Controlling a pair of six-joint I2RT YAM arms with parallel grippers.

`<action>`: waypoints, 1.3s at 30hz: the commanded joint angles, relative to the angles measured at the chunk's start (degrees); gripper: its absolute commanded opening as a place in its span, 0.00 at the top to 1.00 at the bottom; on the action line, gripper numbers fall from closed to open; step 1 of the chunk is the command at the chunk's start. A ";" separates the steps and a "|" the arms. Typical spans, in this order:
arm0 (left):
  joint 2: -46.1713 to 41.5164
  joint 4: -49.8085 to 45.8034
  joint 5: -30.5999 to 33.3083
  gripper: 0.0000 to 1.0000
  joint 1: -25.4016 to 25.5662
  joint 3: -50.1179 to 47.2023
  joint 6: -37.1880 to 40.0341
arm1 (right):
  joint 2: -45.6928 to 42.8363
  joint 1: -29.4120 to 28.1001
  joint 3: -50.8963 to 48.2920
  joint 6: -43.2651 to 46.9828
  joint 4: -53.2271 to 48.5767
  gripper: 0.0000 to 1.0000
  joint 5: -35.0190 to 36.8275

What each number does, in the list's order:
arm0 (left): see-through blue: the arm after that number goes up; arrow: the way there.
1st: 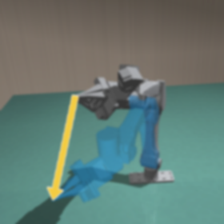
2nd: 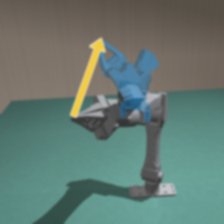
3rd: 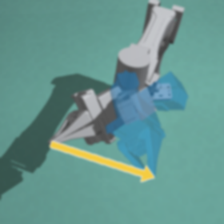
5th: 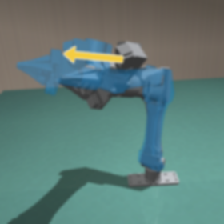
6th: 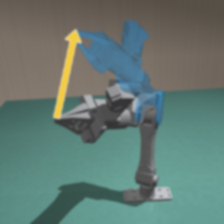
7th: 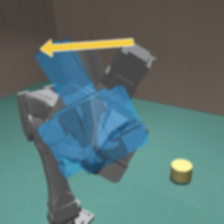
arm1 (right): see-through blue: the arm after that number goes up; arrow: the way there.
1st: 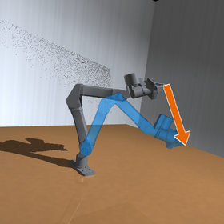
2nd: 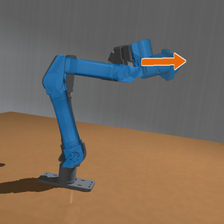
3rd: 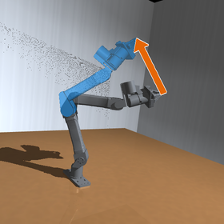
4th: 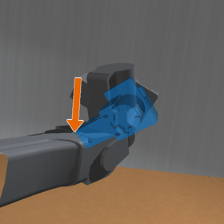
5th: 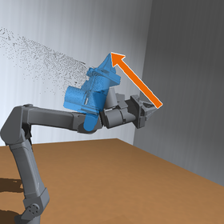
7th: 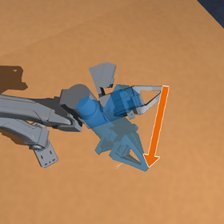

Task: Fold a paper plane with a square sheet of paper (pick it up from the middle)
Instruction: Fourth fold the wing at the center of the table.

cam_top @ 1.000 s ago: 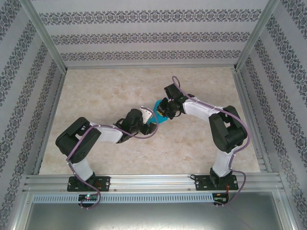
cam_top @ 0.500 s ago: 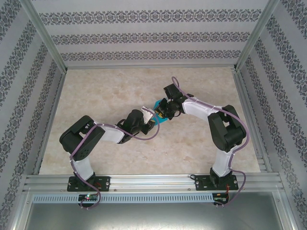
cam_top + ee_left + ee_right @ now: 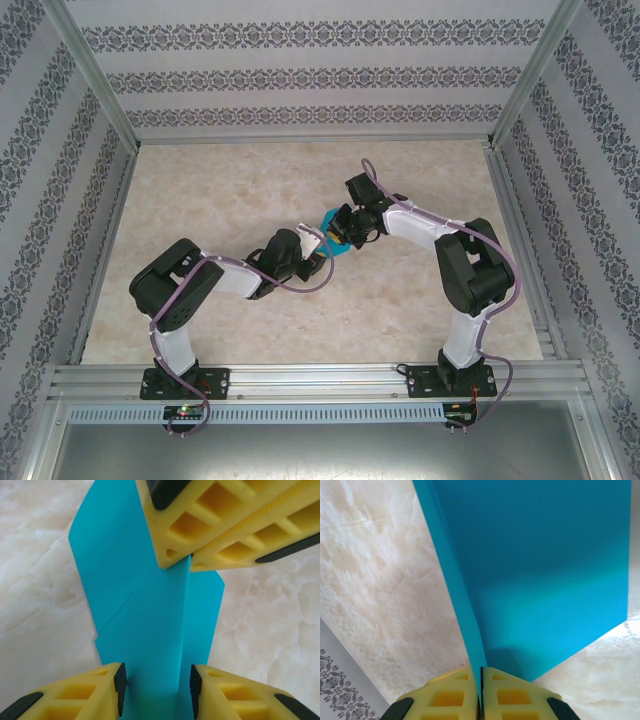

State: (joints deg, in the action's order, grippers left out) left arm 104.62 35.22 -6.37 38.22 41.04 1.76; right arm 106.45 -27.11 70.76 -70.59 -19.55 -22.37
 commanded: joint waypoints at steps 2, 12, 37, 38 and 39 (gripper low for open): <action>1.07 2.29 -0.58 0.62 0.63 1.86 0.09 | 0.49 0.04 1.31 -0.08 -0.99 0.90 -1.26; 1.28 1.79 -1.88 0.73 0.63 2.31 -0.92 | 1.45 -0.22 1.64 0.55 -1.10 0.84 -2.65; 2.41 -7.06 -8.97 0.90 0.02 6.11 -14.47 | -9.20 6.52 -5.20 15.51 2.05 0.37 0.47; 2.57 -7.83 -9.17 0.91 0.02 6.59 -15.40 | -9.86 6.99 -6.25 16.62 3.34 0.36 0.04; 2.82 -8.38 -9.61 0.92 0.02 6.87 -16.20 | -10.44 7.25 -7.22 17.30 4.17 0.36 -0.26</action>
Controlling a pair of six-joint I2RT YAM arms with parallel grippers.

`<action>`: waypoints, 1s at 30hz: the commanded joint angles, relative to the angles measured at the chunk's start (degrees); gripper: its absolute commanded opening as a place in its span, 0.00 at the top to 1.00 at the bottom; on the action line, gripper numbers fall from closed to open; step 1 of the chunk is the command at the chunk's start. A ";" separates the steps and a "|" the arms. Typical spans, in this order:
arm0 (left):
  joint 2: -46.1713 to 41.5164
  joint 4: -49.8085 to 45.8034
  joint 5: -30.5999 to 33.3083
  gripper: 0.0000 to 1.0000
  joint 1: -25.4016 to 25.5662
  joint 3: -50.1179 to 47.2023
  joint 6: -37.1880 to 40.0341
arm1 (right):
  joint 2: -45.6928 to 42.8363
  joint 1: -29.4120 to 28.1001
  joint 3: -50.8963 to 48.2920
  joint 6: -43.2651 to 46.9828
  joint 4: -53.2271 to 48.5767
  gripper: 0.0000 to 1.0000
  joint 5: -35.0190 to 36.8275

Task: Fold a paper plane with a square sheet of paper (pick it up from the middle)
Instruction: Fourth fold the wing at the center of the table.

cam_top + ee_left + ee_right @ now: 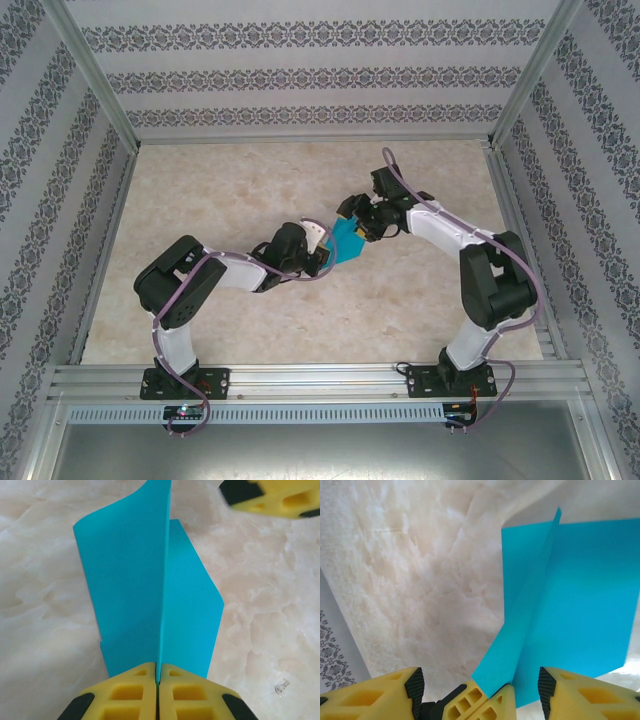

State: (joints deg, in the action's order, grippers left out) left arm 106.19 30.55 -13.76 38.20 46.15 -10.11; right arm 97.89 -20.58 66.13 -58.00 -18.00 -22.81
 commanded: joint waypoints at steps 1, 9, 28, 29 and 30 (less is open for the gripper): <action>1.50 -4.12 -2.58 0.92 0.04 2.13 -5.06 | -2.44 1.14 -3.68 5.55 3.93 0.36 -0.48; 2.31 -6.99 -5.04 0.95 0.04 3.82 -10.16 | -4.10 3.10 -11.30 9.30 13.70 0.39 -6.85; 4.05 -5.51 -8.95 0.95 -0.27 4.16 -32.32 | 1.76 3.07 -16.78 11.61 22.39 0.55 -11.29; 4.28 -4.38 -9.25 0.95 -0.41 3.97 -33.64 | 1.86 3.11 -17.07 11.71 22.41 0.55 -11.29; 4.49 -3.47 -9.48 0.95 -0.39 3.86 -34.51 | 2.03 3.17 -17.13 11.95 22.15 0.55 -11.20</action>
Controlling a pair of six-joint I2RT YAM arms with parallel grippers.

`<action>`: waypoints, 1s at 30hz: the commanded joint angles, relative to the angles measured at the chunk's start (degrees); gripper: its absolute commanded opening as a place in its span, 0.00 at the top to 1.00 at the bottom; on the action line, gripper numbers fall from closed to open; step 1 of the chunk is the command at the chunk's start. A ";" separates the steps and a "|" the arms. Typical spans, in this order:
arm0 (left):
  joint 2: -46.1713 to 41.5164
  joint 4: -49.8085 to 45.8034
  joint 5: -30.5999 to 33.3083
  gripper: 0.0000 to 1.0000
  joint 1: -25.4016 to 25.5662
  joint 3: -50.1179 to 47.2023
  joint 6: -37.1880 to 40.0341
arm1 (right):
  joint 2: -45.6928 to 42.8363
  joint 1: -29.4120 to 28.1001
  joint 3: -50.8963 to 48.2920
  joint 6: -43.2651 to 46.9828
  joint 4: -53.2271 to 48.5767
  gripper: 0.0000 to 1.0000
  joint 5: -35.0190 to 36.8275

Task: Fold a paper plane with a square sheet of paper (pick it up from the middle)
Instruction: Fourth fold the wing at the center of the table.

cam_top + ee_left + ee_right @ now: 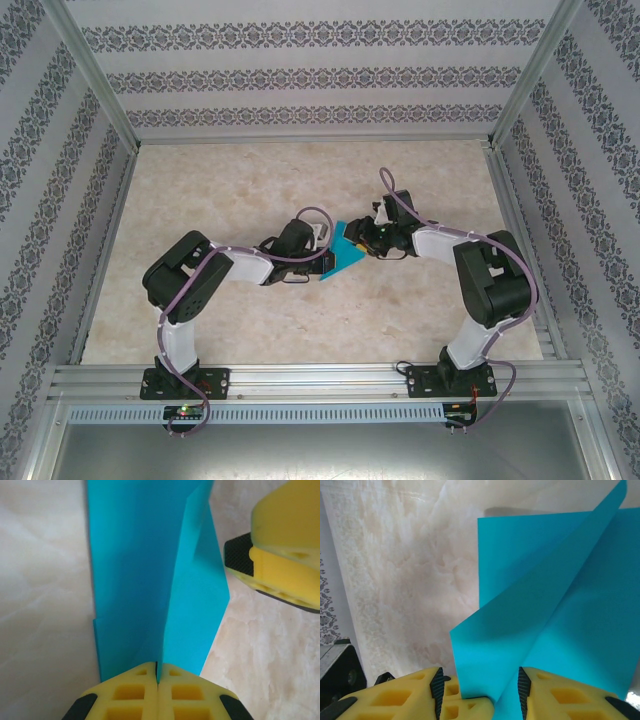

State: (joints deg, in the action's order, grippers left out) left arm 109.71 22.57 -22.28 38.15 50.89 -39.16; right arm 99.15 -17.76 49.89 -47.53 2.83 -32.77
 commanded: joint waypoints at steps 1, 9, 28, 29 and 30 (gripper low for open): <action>1.23 5.72 -1.14 0.95 -0.36 -1.20 -6.52 | 1.01 0.42 -0.69 1.64 1.00 0.55 -1.20; 1.88 9.40 -1.67 0.95 -0.35 -2.70 -9.63 | 2.77 0.43 0.73 2.26 -0.54 0.55 -1.85; 3.99 12.38 -4.02 0.75 -0.91 -1.89 -10.86 | 6.74 -0.96 4.42 5.42 -7.82 0.50 1.58; 4.29 12.28 -4.29 0.74 -1.00 -1.53 -10.94 | 6.91 -0.97 4.61 5.51 -8.16 0.49 1.65; 4.46 12.48 -4.64 0.74 -1.06 -1.30 -10.94 | 7.00 -1.12 4.71 5.67 -8.55 0.49 1.74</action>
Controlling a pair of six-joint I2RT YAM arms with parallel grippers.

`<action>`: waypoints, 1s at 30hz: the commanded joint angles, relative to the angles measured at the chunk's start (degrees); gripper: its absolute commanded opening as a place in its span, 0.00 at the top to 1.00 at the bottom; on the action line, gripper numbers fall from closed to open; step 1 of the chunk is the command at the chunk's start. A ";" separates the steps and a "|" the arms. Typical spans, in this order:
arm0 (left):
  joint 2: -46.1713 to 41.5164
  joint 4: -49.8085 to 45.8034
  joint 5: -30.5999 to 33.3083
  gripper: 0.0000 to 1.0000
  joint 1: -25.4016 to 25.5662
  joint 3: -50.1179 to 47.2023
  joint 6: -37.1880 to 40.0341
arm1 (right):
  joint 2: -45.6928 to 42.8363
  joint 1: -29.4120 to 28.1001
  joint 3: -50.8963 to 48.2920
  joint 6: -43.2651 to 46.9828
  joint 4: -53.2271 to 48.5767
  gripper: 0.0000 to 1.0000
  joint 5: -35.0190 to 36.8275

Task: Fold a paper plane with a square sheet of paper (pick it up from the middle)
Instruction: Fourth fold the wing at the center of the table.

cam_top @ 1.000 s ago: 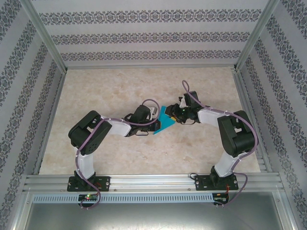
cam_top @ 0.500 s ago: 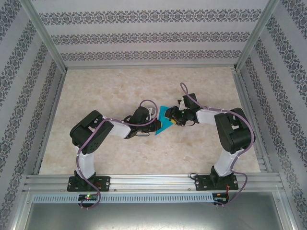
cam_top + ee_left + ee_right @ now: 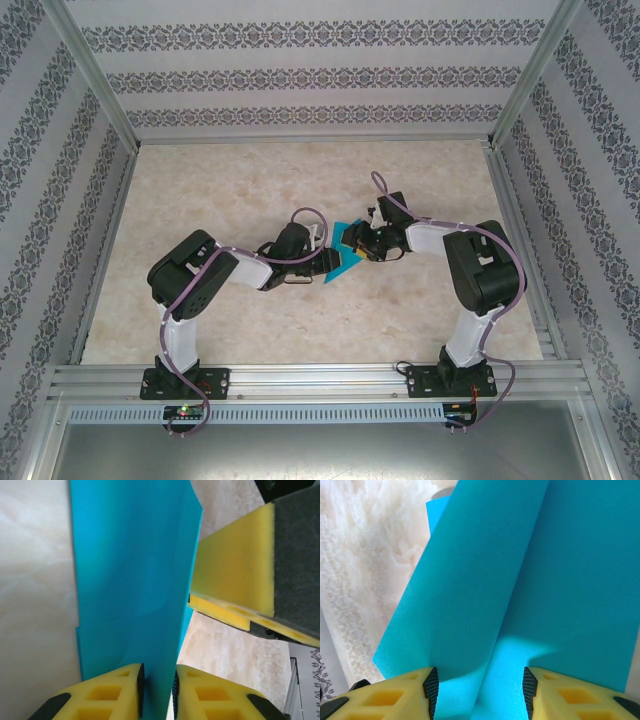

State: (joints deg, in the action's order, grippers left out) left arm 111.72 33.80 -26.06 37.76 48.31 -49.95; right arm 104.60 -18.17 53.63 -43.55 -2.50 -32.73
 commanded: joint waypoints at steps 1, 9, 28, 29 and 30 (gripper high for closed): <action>2.54 1.40 -0.99 0.74 -0.67 1.36 -0.07 | 1.61 -0.78 1.16 1.84 -3.57 0.49 1.89; -2.10 -1.76 -0.84 0.69 -1.77 -0.39 1.35 | 2.19 -1.06 2.12 2.33 -6.84 0.48 4.79; -9.38 -4.18 -2.07 0.75 -1.91 -1.45 0.86 | 4.62 -1.87 5.57 2.73 -15.43 0.42 11.82; -9.33 -3.79 -2.16 0.77 -1.83 -1.29 0.91 | 4.82 -1.95 5.88 2.75 -16.04 0.42 12.11; -9.21 -3.39 -2.23 0.77 -1.72 -1.06 0.75 | 5.13 -1.99 6.06 2.77 -16.58 0.43 12.56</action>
State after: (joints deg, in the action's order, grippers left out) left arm 102.37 27.88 -26.26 35.57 45.41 -49.34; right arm 106.48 -20.03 60.03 -41.93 -12.47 -26.89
